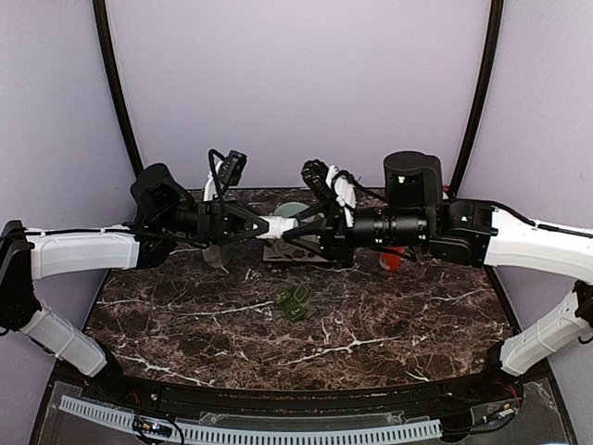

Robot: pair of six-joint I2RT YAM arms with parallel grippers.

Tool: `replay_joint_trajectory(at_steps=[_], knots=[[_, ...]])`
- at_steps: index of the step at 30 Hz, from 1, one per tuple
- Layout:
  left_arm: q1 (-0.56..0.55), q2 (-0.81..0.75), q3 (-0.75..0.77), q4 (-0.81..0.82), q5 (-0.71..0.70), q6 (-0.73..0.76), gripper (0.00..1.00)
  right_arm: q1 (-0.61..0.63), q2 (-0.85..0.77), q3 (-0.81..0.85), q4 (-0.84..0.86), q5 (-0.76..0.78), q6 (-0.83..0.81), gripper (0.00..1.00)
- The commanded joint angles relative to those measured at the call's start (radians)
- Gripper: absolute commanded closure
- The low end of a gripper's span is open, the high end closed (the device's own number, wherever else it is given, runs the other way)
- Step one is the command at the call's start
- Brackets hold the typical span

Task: Sort the pills into containers
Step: Unscrew the lid of the pill bottle.

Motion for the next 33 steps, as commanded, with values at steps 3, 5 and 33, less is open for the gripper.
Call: replay_joint_trajectory(at_steps=[3, 5, 33], knots=[[-0.006, -0.012, -0.017, 0.162, 0.035, -0.085, 1.0, 0.01, 0.014, 0.046, -0.049, 0.047, -0.044, 0.88], [-0.006, -0.013, -0.021, 0.172, 0.035, -0.093, 1.0, 0.012, 0.02, 0.054, -0.059, 0.052, -0.052, 0.87], [-0.006, -0.025, -0.043, 0.181, 0.045, -0.102, 1.0, 0.017, 0.032, 0.107, -0.125, 0.094, -0.099, 0.71]])
